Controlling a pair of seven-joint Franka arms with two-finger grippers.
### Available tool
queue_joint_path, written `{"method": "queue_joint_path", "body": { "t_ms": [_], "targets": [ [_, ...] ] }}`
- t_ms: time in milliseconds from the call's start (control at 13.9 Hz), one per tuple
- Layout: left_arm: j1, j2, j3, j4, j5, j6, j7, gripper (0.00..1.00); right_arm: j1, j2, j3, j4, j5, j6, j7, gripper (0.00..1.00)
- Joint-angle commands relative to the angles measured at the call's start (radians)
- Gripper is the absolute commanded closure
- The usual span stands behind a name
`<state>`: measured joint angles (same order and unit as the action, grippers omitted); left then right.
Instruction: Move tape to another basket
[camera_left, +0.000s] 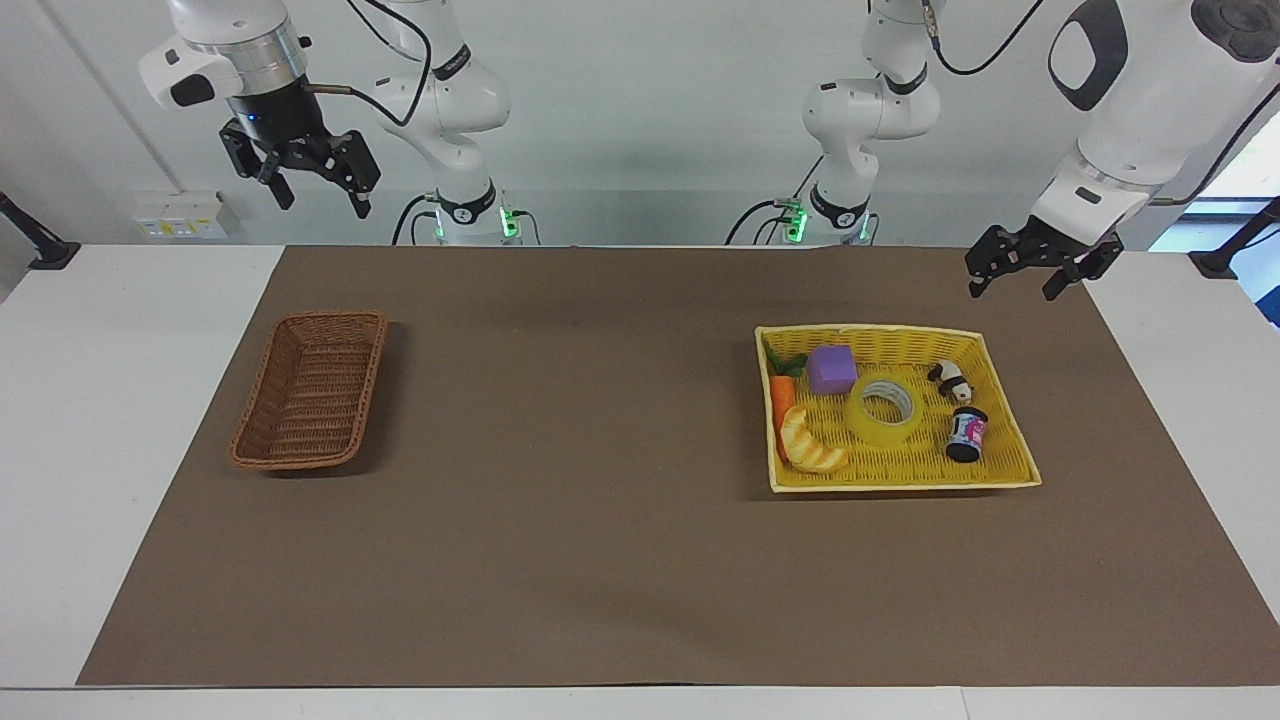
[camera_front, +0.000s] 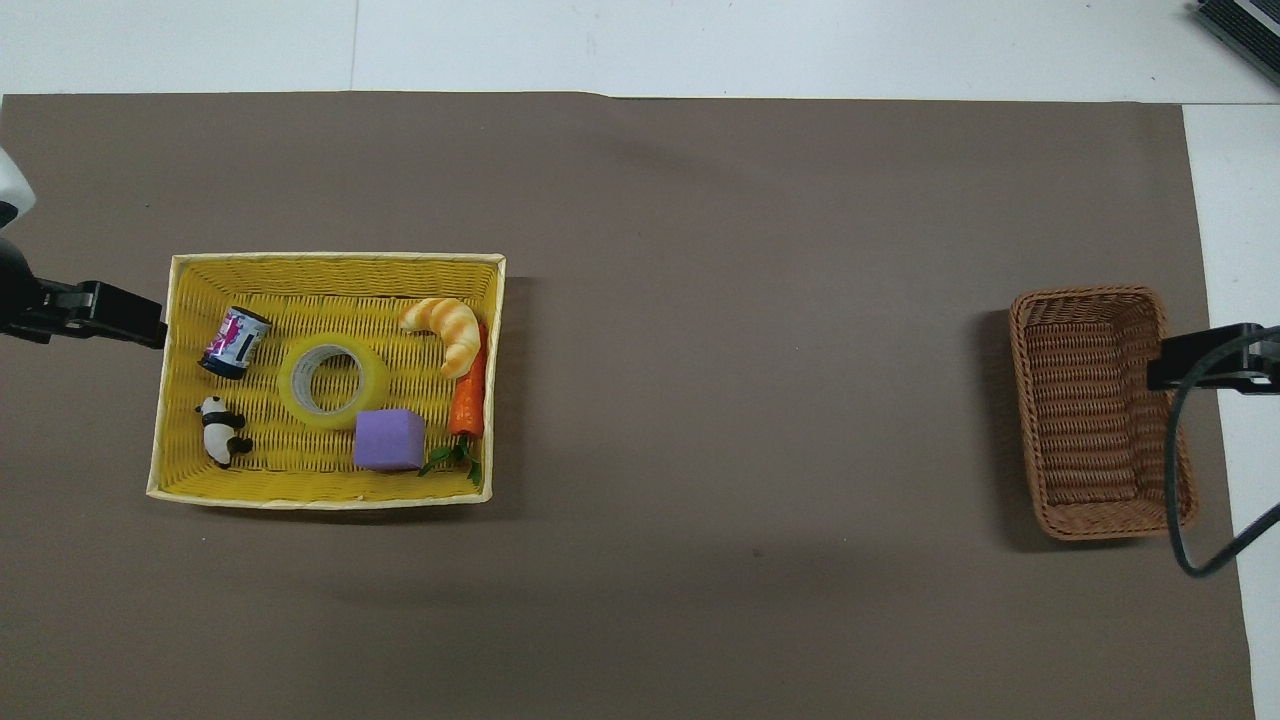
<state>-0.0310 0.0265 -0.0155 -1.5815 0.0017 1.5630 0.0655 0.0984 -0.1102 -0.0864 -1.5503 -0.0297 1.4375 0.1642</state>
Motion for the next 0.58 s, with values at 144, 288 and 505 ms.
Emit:
{"method": "queue_joint_path", "body": {
  "t_ms": [144, 288, 505],
  "targets": [
    [0.000, 0.003, -0.004, 0.005, 0.011, -0.005, 0.017, 0.00, -0.012, -0.026, 0.000, -0.031, 0.002, 0.009, -0.025, 0.00],
    [0.003, 0.001, -0.004, 0.003, 0.011, -0.004, 0.017, 0.00, -0.012, -0.026, 0.000, -0.031, 0.002, 0.009, -0.025, 0.00],
    [-0.003, 0.003, -0.006, 0.005, 0.012, -0.004, 0.014, 0.00, -0.012, -0.026, 0.000, -0.031, 0.002, 0.009, -0.025, 0.00]
  ]
}}
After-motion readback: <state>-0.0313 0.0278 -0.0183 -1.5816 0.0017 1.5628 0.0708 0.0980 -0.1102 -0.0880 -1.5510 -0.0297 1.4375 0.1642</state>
